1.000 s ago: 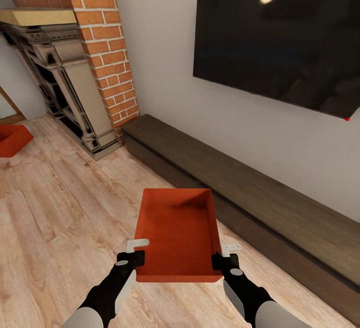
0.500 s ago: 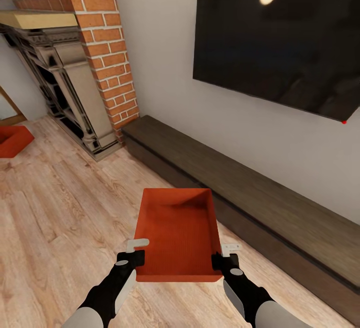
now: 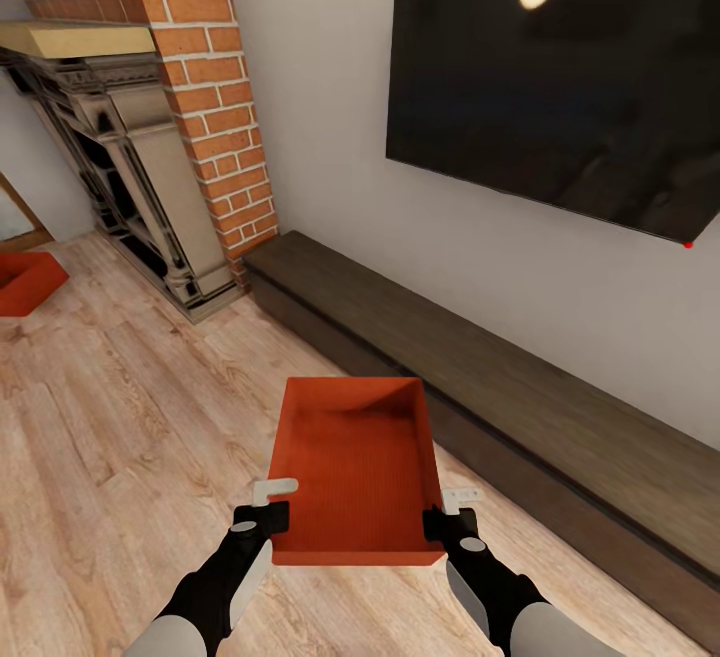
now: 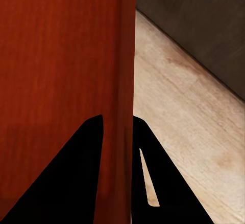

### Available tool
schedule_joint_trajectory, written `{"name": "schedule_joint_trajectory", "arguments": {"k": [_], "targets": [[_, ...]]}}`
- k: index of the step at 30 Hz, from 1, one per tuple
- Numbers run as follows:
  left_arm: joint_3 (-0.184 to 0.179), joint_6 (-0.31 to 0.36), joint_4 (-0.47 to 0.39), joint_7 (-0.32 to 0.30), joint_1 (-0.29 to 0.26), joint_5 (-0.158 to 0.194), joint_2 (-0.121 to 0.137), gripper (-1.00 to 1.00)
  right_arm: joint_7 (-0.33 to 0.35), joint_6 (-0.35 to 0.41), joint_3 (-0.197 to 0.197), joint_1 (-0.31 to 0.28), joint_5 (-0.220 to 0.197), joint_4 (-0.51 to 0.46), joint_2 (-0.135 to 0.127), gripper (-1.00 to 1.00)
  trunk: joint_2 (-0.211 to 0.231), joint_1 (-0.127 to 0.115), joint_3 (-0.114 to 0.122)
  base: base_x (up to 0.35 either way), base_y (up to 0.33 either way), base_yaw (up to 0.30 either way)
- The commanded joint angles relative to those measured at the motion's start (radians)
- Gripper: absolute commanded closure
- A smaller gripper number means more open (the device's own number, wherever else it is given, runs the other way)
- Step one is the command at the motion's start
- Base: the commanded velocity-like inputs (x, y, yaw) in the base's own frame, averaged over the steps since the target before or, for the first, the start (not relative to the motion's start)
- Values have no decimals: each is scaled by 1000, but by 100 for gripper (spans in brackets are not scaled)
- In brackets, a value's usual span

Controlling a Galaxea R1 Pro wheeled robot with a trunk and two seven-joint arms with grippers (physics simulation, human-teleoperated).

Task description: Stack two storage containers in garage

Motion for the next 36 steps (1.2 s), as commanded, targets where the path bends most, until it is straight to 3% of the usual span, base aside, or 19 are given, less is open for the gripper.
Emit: {"name": "schedule_joint_trajectory", "arguments": {"k": [1,36], "targets": [[-2,8,-4,28,0,-19,0,100,-5,-3,11,-1,-17,2,1,100,-1,0,-1,0,0,0],[-2,7,-5,28,0,-17,1,100,-5,-9,7,-1,-16,1,2,100,-1,0,34,0,0,-47]]}}
